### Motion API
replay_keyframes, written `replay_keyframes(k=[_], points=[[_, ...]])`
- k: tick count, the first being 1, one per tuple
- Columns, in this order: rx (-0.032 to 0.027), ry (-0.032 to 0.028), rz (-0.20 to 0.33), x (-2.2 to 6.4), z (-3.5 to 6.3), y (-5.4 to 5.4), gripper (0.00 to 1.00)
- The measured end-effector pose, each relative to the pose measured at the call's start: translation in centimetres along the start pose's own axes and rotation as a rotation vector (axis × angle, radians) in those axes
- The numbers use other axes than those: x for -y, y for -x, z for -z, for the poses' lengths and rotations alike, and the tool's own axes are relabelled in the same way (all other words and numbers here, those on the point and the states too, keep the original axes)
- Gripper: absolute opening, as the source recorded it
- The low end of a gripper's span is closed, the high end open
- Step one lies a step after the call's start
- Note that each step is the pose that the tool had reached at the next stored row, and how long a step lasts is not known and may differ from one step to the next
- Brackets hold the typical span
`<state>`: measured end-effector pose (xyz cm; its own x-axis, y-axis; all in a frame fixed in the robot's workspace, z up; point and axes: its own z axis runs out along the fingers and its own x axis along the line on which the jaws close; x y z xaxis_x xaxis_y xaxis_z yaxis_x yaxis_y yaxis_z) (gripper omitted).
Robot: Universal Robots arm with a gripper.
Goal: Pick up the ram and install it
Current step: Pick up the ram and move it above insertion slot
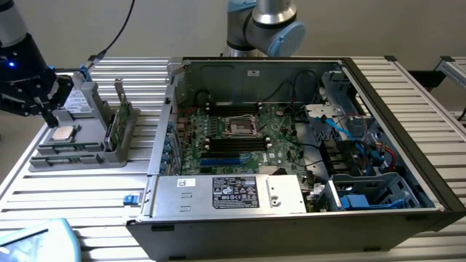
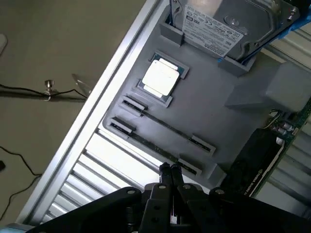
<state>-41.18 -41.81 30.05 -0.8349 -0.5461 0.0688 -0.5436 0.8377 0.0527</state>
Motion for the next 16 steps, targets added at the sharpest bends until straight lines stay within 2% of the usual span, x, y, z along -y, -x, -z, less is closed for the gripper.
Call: replay_keyframes(k=[2,4,16], points=[[0.0033,0.0058,0.038,-0.01,-0.01,0.00,0.10],[0.0032,0.0063,0.074,-0.01,-0.01,0.00,0.10],[-0.0092,-0.0074,0.292,0.00,-0.02,0.00,0.10]])
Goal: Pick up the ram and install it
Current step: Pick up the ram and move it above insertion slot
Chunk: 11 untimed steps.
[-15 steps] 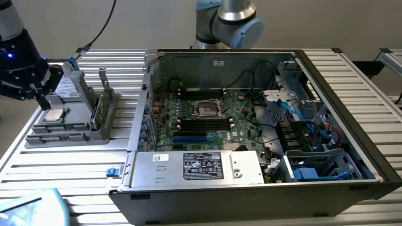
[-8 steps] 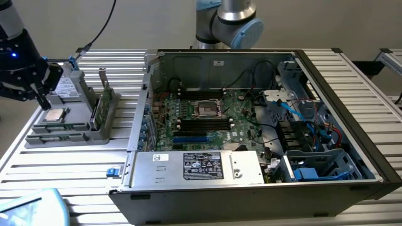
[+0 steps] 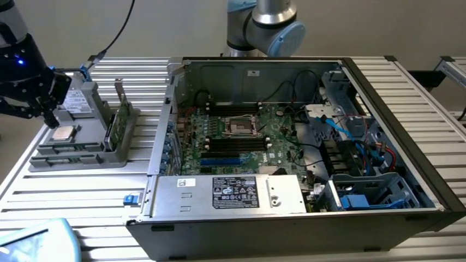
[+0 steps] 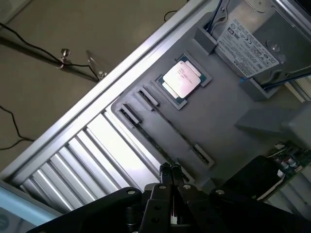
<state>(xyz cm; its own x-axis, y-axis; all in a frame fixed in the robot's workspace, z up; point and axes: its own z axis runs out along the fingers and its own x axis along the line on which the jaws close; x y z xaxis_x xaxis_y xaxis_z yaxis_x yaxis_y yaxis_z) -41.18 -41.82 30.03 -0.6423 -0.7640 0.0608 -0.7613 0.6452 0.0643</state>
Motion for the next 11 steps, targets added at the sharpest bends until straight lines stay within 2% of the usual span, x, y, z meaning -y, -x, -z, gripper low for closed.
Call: replay_keyframes(k=[11], points=[[-0.0129,-0.0123,0.200,0.00,0.00,0.00,0.10]])
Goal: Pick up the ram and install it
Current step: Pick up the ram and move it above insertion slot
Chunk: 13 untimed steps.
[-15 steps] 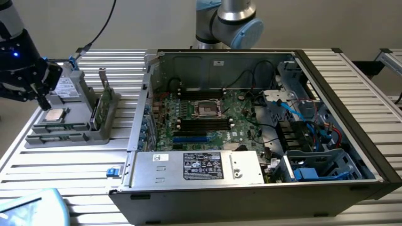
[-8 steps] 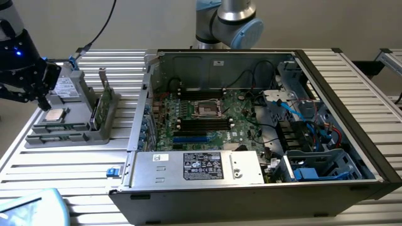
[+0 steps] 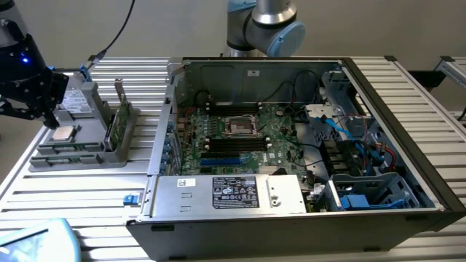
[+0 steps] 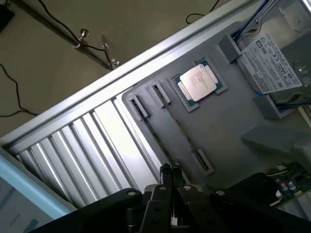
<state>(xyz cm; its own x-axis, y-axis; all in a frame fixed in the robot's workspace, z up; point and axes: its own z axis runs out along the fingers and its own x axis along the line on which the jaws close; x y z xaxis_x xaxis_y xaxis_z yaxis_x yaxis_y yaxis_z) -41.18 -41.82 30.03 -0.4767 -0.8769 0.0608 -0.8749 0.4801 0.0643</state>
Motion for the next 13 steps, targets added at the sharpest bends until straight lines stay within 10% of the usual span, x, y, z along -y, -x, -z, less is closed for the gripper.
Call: replay_keyframes(k=[13], points=[[-0.0015,-0.0074,0.237,0.00,-0.05,0.01,0.10]])
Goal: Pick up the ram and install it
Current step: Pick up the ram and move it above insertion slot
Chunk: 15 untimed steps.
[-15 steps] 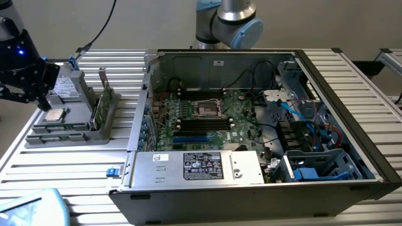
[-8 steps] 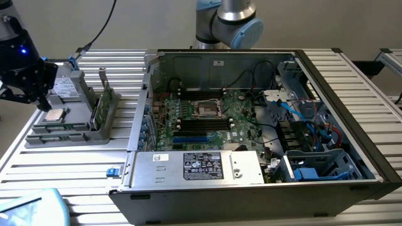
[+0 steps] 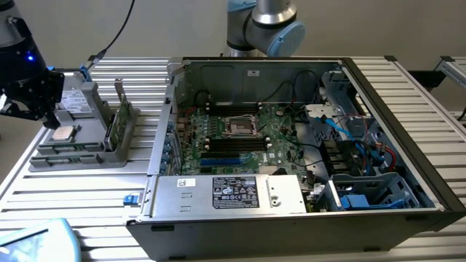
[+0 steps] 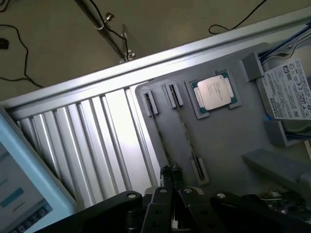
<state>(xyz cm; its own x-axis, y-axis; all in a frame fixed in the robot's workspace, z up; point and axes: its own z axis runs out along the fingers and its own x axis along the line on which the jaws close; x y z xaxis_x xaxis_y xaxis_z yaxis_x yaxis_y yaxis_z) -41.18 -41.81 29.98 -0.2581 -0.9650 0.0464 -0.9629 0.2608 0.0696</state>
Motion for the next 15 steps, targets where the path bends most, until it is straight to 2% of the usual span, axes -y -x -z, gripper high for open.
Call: replay_keyframes(k=[10,13,15], points=[[0.0097,-0.0023,0.177,0.01,-0.07,0.00,0.10],[0.0097,-0.0023,0.177,0.01,-0.06,0.00,0.12],[0.0098,-0.0024,0.177,0.01,-0.07,0.00,0.24]])
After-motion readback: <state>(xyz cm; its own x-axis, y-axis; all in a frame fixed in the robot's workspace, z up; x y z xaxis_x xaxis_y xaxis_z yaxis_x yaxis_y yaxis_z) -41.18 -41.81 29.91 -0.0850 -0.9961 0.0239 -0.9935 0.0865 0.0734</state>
